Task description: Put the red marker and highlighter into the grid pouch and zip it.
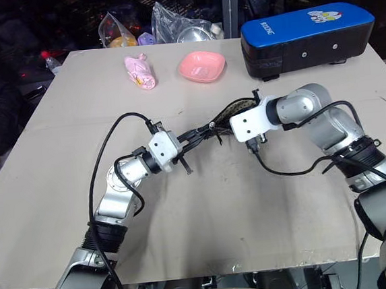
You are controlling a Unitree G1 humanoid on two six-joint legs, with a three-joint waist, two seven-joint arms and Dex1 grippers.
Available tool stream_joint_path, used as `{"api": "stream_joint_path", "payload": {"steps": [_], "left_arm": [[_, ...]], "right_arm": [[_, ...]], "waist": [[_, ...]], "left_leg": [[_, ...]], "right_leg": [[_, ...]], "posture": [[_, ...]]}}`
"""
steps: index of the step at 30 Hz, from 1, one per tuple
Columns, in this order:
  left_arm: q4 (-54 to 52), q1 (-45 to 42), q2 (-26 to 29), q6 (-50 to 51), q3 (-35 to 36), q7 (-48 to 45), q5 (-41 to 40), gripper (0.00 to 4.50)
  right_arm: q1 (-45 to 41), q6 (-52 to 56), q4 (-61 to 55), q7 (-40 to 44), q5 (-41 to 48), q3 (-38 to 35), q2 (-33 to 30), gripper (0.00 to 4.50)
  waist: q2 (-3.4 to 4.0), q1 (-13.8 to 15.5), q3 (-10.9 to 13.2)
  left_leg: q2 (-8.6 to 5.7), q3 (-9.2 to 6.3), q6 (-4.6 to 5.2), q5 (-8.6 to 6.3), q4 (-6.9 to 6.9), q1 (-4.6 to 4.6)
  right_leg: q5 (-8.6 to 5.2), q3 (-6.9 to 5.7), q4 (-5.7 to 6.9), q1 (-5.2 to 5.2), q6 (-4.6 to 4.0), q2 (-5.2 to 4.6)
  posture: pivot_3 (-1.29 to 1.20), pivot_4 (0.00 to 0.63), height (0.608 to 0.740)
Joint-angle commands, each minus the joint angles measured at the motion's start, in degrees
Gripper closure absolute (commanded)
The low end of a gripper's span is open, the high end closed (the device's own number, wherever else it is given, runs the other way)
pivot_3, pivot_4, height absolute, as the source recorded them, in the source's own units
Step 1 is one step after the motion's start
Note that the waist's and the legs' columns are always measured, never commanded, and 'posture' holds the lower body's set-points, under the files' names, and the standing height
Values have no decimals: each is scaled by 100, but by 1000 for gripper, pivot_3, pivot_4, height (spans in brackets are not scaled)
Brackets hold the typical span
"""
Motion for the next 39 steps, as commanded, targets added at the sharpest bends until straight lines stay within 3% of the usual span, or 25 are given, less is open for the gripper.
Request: {"api": "stream_joint_path", "payload": {"steps": [1, 3, 6, 10, 13, 15, 21, 34, 37, 39], "left_arm": [[-296, -18, -84, 32, -10, 80, -22, 4500], [-283, -7, -129, 62, 8, 115, -26, 4500], [-263, -3, -168, 86, 19, 144, -24, 4500], [-258, 14, -214, 100, 1, 143, -18, 4500], [-200, -28, -244, 93, 1, 123, -21, 4500], [-158, -57, -253, 73, 5, 102, -31, 4500], [-93, -114, -253, 7, -1, 41, -3, 4500], [-126, -77, -211, -22, -38, 10, 55, 4500], [-138, -46, -204, -35, -37, 17, 73, 4500], [-142, -24, -201, -36, -25, 29, 82, 4500]], "right_arm": [[108, 691, -519, 16, 598, -821, -112, 2281], [328, 1615, -1116, 37, 1162, -1431, -200, 1382], [688, 3216, -2145, 140, 2113, -2186, -335, 1382], [1388, 5856, -3770, 11, 4026, -3343, -385, 1382], [2131, 7632, -4731, -513, 5583, -4073, 109, 1382], [2412, 8265, -4928, -1196, 5764, -4066, 612, 1382], [2640, 8441, -4666, -2773, 5336, -3515, 1669, 1382], [1834, 7681, -3661, -3753, 5133, -2971, 2777, 1382], [1831, 7622, -3602, -3780, 5200, -2999, 2831, 2191], [1845, 7600, -3591, -3808, 5238, -3038, 2853, 3074]], "waist": [[0, 34, 0], [0, 69, 0], [1, 96, 0], [1, 87, -1], [-1, 83, -2], [-1, 50, -3], [-3, 29, -5], [-3, -37, -4], [-3, -44, -4], [-3, -46, -4]], "left_leg": [[0, -1, 0, 0, 0, 0], [0, -1, 0, 0, 1, -1], [1, -6, 0, 0, 0, -3], [3, -11, 0, 0, 0, -1], [4, -20, 1, -1, -1, -1], [3, -16, 10, -6, -1, 2], [-4, -13, 27, -9, 3, 8], [-5, -17, 6, 3, 2, -2], [-5, -16, 6, 3, 2, -3], [-5, -17, 7, 3, 1, -4]], "right_leg": [[0, -1, 0, 0, 0, 0], [0, -1, 2, 0, 0, 0], [0, -4, 3, 0, -1, 0], [1, -6, 5, 3, -1, -1], [1, -9, 8, 6, -2, 0], [1, -6, 13, 6, -2, 0], [1, 0, 37, 2, -2, 0], [0, -3, 28, -3, -1, 5], [0, -4, 24, -3, -1, 4], [0, -4, 24, -4, -1, 4]], "posture": [[0, 150, 716], [0, 150, 716], [0, 150, 716], [0, 150, 716], [0, 150, 716], [0, 150, 716], [0, 150, 716], [0, 150, 716], [0, 150, 716], [0, 150, 716]]}}
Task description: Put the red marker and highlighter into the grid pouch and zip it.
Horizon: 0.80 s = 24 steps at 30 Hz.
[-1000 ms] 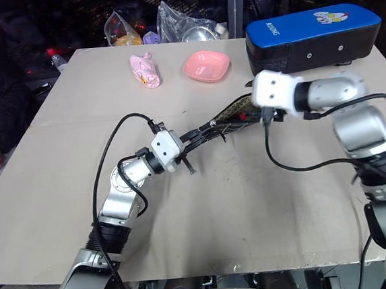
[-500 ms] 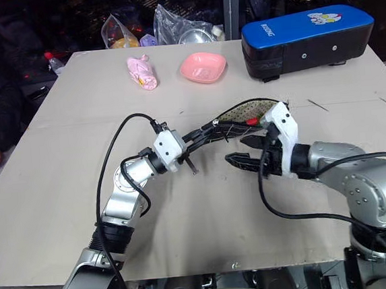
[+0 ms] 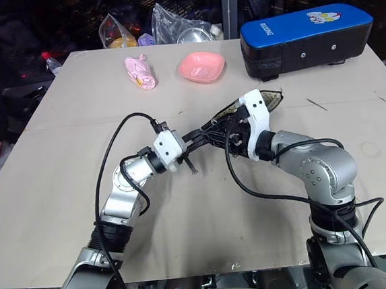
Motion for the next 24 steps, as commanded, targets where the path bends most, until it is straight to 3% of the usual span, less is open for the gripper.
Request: {"api": "stream_joint_path", "payload": {"steps": [1, 3, 16, 24], "left_arm": [[-154, -1, 10, -146, -7, 17, -7, 4500], [-159, 18, 11, -146, -3, 27, -7, 4500], [-147, 75, 0, -130, 66, 111, -39, 4500], [-166, 139, -20, -140, 69, 146, -14, 4500]], "right_arm": [[-82, -175, -114, -46, 181, -138, 55, 3582], [-65, -171, -118, -104, 222, -195, 89, 4460], [306, 516, -694, -1993, 555, -1458, 1188, 4460], [296, -34, -520, -2681, 48, -2187, 619, 4460]], "waist": [[0, -5, 0], [0, -10, 0], [0, -10, 0], [0, -9, 0]], "left_leg": [[0, 0, 1, -1, 0, 0], [0, -1, 10, -6, -1, 1], [1, 1, 1, -1, -5, 0], [0, 3, 1, -1, -8, 2]], "right_leg": [[0, 0, 0, 0, 0, 0], [0, 0, 0, 0, 0, 0], [0, 0, -2, 0, 0, -3], [0, 1, -4, 0, 0, -2]], "posture": [[0, 150, 716], [0, 150, 716], [0, 150, 716], [0, 150, 716]]}}
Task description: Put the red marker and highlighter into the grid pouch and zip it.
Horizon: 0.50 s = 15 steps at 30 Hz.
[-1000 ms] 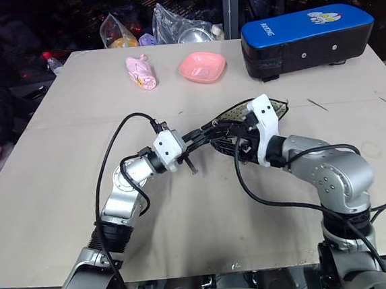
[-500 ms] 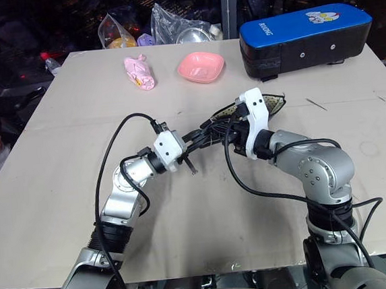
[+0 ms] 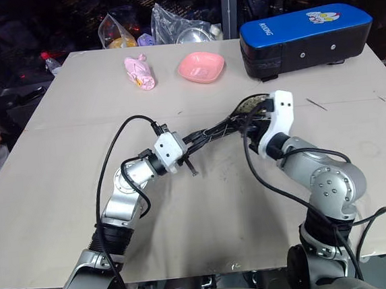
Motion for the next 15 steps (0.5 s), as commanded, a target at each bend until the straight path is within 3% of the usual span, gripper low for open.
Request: {"api": "stream_joint_path", "payload": {"steps": [1, 9, 13, 15], "left_arm": [[-167, 39, 12, -136, 72, 101, -16, 4500], [-137, 44, 19, -155, 79, 111, -8, 4500], [-93, 20, 47, -165, 87, 167, 19, 4500], [4, -29, 82, -167, 78, 234, 110, 4500]], "right_arm": [[-157, -794, 181, -482, -601, -652, -457, 4460], [-417, -1492, 736, -1010, -871, -1037, -572, 4460], [-200, -1230, 574, -536, -506, -746, -756, 4460], [199, -1115, 292, 118, -363, -312, -1249, 4460]], "waist": [[0, 5, 0], [1, -21, 1], [1, -11, 1], [1, 17, 1]], "left_leg": [[0, 0, 0, 0, 0, 0], [2, 7, -6, 3, -15, 3], [2, 10, -5, 3, -15, 1], [1, 9, -4, 3, -15, 0]], "right_leg": [[0, 0, 0, 0, 0, 0], [0, 7, -2, -7, 0, 6], [0, 9, -5, -7, 0, 4], [0, 8, -10, -7, 0, 3]], "posture": [[0, 150, 716], [0, 150, 716], [0, 150, 716], [0, 150, 716]]}}
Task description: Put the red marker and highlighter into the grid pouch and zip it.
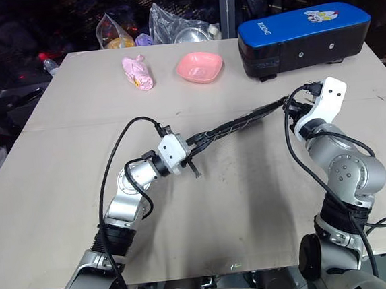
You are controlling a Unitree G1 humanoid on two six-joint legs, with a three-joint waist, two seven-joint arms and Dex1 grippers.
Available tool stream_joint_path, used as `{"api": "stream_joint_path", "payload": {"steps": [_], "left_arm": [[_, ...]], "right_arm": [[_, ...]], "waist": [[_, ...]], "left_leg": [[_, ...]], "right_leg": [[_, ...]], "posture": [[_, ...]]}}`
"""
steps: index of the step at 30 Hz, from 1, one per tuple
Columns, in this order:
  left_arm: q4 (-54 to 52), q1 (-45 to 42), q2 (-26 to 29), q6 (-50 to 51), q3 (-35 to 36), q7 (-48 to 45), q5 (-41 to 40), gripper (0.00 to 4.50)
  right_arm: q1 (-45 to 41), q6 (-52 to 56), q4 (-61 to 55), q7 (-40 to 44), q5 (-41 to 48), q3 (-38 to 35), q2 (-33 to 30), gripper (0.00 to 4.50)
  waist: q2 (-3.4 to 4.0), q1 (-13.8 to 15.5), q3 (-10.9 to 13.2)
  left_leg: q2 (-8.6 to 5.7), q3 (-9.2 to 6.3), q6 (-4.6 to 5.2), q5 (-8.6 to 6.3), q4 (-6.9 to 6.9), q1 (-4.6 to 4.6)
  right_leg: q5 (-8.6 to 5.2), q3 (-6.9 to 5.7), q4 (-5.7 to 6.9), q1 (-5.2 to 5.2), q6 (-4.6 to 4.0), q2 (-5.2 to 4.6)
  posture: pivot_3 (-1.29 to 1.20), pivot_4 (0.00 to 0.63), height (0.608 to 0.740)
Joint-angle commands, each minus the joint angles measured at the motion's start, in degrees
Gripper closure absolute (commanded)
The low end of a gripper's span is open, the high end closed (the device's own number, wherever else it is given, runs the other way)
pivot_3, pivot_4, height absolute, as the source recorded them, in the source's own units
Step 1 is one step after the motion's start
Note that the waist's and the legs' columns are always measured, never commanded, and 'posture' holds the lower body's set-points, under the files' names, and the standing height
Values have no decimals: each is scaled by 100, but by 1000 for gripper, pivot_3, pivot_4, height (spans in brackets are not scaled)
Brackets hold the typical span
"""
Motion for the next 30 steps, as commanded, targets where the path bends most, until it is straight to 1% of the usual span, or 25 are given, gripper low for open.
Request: {"api": "stream_joint_path", "payload": {"steps": [1, 3, 5, 6, 7, 8, 9, 11, 12, 14, 16, 17, 18, 19, 20, 22, 23, 26, 30], "left_arm": [[40, -56, 132, -139, 173, 166, 130, 4500], [113, -77, 201, -78, 198, 134, 113, 4500], [142, -63, 276, 16, 260, 1, -42, 4500], [132, -40, 334, 52, 269, -115, -134, 4500], [113, 12, 439, 97, 283, -250, -191, 4500], [81, 70, 532, 152, 301, -378, -266, 3846], [31, 147, 633, 241, 338, -497, -359, 3671], [-111, 316, 746, 504, 447, -593, -595, 2883], [-220, 438, 795, 712, 531, -604, -747, 2368], [-588, 817, 941, 1279, 712, -726, -1162, 1518], [-915, 1116, 1089, 1719, 805, -838, -1409, 499], [-1063, 1295, 1174, 1893, 852, -833, -1449, 326], [-1243, 1537, 1276, 2061, 907, -841, -1504, 150], [-1501, 1875, 1376, 2275, 984, -859, -1626, 150], [-1749, 2209, 1436, 2454, 1054, -822, -1711, 150], [-2067, 2633, 1437, 2617, 1136, -660, -1749, 150], [-2161, 2738, 1407, 2675, 1160, -583, -1750, 45], [-2400, 2937, 1322, 2870, 1189, -379, -1768, 45], [-2542, 3030, 1276, 2826, 1121, -297, -1647, 45]], "right_arm": [[560, 47, -654, 959, 228, 430, -839, 4203], [1081, -141, -838, 1692, 256, 717, -1490, 3625], [1613, -577, -937, 2415, 55, 1004, -2199, 2637], [1881, -852, -906, 2722, -120, 1124, -2534, 2358], [2250, -1456, -755, 3173, -421, 1198, -2884, 1798], [2548, -2016, -591, 3569, -647, 1216, -3119, 1374], [2817, -2537, -366, 3947, -774, 1151, -3268, 1038], [3096, -3306, 87, 4516, -780, 948, -3334, 212], [3192, -3722, 368, 4822, -768, 834, -3342, 79], [3310, -4430, 1009, 5385, -833, 696, -3446, 79], [3303, -4859, 1478, 5736, -847, 636, -3495, 79], [3274, -5095, 1725, 5884, -906, 627, -3537, 79], [3238, -5321, 2007, 6233, -890, 650, -3616, 79], [3133, -5557, 2392, 6598, -782, 603, -3631, 79], [3030, -5764, 2778, 6906, -853, 683, -3747, 79], [2759, -5857, 3335, 7404, -768, 760, -3846, 79], [2625, -5831, 3539, 7560, -699, 768, -3855, 40], [2306, -5916, 4105, 8065, -649, 828, -3895, 40], [1986, -6235, 4608, 8384, -750, 862, -3854, 40]], "waist": [[0, 33, 0], [0, 25, 0], [0, 14, 0], [-1, 10, 0], [-1, 7, 0], [-1, 9, 0], [-2, 7, 0], [-1, -21, 1], [-2, -25, 1], [-2, -28, 1], [-2, -17, 2], [-2, -3, 2], [-2, 2, 2], [-3, -5, 2], [-1, -6, 1], [1, -14, 2], [1, -4, 2], [6, 50, 2], [5, 73, 2]], "left_leg": [[-1, -3, 3, -2, -1, -4], [-1, -2, 20, -12, -5, -7], [-1, -4, 25, -15, -8, -7], [-1, -4, 27, -16, -11, -7], [-1, -4, 28, -16, -11, -7], [-1, -4, 28, -16, -11, -7], [-1, -6, 28, -16, -13, -6], [1, -3, 27, -16, -13, -1], [3, -3, 27, -16, -13, 0], [5, -2, 27, -16, -12, 2], [6, -3, 27, -16, -11, 4], [6, -3, 27, -16, -11, 5], [6, -4, 27, -16, -10, 5], [6, -4, 27, -16, -10, 6], [6, -3, 27, -16, -9, 6], [6, 5, 27, -16, -9, 12], [6, 6, 27, -16, -9, 12], [5, -4, 28, -16, -8, 13], [4, -9, 30, -17, -8, 28]], "right_leg": [[0, -3, -8, 0, 0, 0], [1, -2, -21, 2, 1, 0], [1, -3, -35, 7, 2, 1], [1, -4, -41, 9, 2, 1], [1, -4, -44, 10, 3, 2], [2, -4, -45, 10, 4, 2], [1, -5, -49, 12, 5, 4], [1, -1, -49, 13, 5, 9], [1, 0, -48, 14, 5, 10], [1, 0, -48, 14, 5, 11], [1, 0, -46, 16, 5, 10], [1, -1, -46, 17, 5, 9], [1, -2, -46, 18, 5, 9], [1, -2, -46, 18, 5, 8], [1, -1, -48, 20, 5, 8], [1, 4, -48, 23, 5, 4], [2, 4, -49, 23, 5, 2], [2, -3, -45, 25, 4, 3], [2, -5, -49, 45, 3, 3]], "posture": [[0, 150, 716], [0, 150, 716], [0, 150, 716], [0, 150, 716], [0, 150, 716], [0, 150, 716], [0, 150, 716], [0, 150, 716], [0, 150, 716], [0, 150, 716], [0, 150, 716], [0, 150, 716], [0, 150, 716], [0, 150, 716], [0, 150, 716], [0, 150, 716], [0, 150, 716], [0, 150, 716], [0, 150, 716]]}}
